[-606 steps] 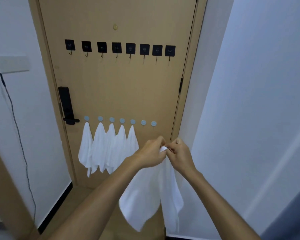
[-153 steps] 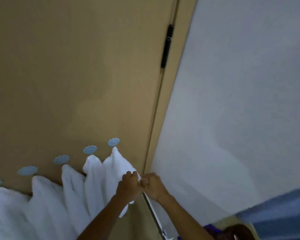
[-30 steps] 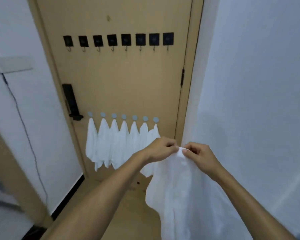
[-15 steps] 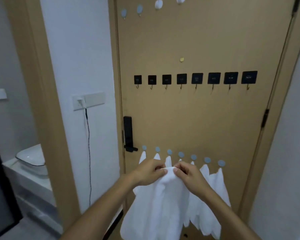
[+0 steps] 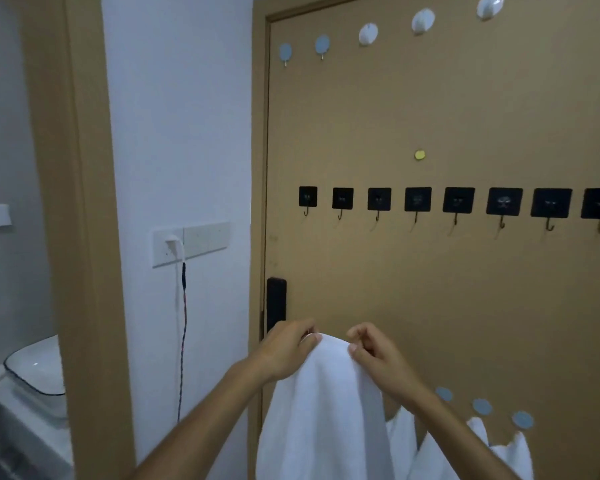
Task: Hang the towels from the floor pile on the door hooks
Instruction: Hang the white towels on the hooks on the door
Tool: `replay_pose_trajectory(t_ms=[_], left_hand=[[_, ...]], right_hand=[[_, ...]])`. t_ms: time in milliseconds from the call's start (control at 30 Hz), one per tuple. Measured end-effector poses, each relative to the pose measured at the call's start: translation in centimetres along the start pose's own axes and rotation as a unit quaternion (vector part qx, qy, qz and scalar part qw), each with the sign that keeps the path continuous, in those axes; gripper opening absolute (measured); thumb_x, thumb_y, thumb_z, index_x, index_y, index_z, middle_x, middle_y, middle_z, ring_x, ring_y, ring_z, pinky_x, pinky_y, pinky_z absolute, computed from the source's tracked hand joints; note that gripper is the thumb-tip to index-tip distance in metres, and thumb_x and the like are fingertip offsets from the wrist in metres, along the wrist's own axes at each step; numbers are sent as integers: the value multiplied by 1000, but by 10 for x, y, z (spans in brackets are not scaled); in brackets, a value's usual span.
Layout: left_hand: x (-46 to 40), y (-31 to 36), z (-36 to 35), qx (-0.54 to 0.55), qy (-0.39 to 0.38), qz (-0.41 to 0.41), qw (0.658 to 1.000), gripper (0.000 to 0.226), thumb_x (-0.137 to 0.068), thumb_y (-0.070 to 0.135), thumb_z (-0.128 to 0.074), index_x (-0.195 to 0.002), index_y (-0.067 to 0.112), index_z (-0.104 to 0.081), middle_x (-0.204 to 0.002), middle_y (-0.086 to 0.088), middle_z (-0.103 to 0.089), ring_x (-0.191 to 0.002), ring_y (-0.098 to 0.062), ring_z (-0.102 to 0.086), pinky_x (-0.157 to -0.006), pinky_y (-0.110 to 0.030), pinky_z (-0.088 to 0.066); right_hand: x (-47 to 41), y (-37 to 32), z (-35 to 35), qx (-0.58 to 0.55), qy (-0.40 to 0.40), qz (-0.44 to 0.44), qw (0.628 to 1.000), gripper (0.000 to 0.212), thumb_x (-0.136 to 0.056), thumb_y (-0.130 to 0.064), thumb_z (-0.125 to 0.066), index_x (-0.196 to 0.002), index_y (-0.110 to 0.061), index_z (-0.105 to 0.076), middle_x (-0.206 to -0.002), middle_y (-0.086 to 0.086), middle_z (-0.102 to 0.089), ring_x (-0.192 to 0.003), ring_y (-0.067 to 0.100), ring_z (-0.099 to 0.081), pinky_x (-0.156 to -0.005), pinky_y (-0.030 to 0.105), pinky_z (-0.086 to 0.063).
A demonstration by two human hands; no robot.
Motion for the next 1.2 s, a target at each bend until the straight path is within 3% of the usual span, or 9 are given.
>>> replay_pose_trajectory(t_ms=[167, 367, 467, 600, 700, 767, 967, 1100, 1200], left_hand=[[-83, -40, 16, 12, 14, -14, 1000, 32, -96, 30, -44, -65, 35, -40, -65, 15, -48, -60, 2, -43, -53, -11, -33], [-171, -83, 48, 61, 48, -14, 997, 21, -89, 15, -44, -78, 33, -42, -68, 14, -46, -60, 0, -41, -54, -13, -33], [-206, -98, 61, 79, 65, -18, 995, 19, -84, 6, -43, -76, 23, -42, -68, 12, -44, -60, -2, -37, -57, -19, -30], [-249, -117, 75, 93, 68, -44, 992, 23, -87, 2, -41, -72, 19, -48, -73, 10, -50, -64, 3, -42, -59, -9, -34], [-285, -139, 88, 90, 98, -46, 990, 22, -89, 3, -42, -77, 17, -54, -75, 9, -53, -69, -3, -45, -58, -11, -33], [-309, -151, 97, 76, 124, -53, 988, 21, -89, 3, -42, -81, 17, -55, -74, 10, -51, -66, -3, -43, -56, -10, -33], [-402, -182, 127, 76, 176, -75, 979, 21, -89, 3, -42, -85, 19, -55, -78, 14, -51, -70, -2, -45, -56, -14, -30], [-453, -197, 121, 104, 186, -69, 975, 22, -87, 1, -41, -86, 17, -57, -82, 10, -53, -71, -9, -47, -54, -7, -33], [-471, -209, 98, 123, 194, -64, 971, 21, -87, -1, -40, -88, 12, -57, -97, 0, -58, -87, -13, -50, -70, -16, -37]], right_hand=[[-86, 15, -1, -8, 17, 61, 998, 15, -93, -13, -50, -86, -26, -53, -71, -16, -47, -67, 3, -41, -62, 18, -35], [-190, 17, 1, 46, 23, 90, 995, 27, -91, 2, -49, -82, -21, -58, -76, -1, -57, -65, 0, -44, -62, 15, -35], [-230, 27, 3, 59, 41, 83, 994, 32, -90, 3, -49, -79, -24, -61, -73, 10, -60, -64, 10, -45, -59, 21, -34], [-278, 35, 1, 79, 68, 78, 992, 36, -89, 6, -46, -77, -23, -66, -59, -12, -50, -49, 4, -38, -48, 14, -27], [-319, 30, -1, 117, 85, 78, 986, 31, -90, 6, -43, -87, -10, -69, -82, -7, -62, -67, 0, -51, -56, 7, -36], [-349, 22, -1, 162, 96, 77, 979, 29, -92, 3, -42, -97, -7, -69, -98, 1, -62, -83, 7, -52, -62, 5, -38], [-442, 8, 5, 273, 154, 60, 948, 32, -92, -2, -41, -115, -10, -63, -129, 6, -55, -118, 19, -51, -86, 20, -37], [-476, 16, 7, 335, 183, 26, 924, 33, -92, 1, -41, -120, -6, -58, -131, 8, -47, -109, 25, -55, -84, 28, -46], [-483, 33, -1, 389, 189, 22, 901, 33, -89, 4, -42, -118, -4, -55, -125, 9, -45, -98, 25, -55, -78, 33, -50]])
Point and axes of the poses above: each hand's wrist, its own x-axis away from the middle knuckle, its own z-axis out of the back of the hand, y = z × x, the point moved 6 cm from there along -x, towards the middle knuckle
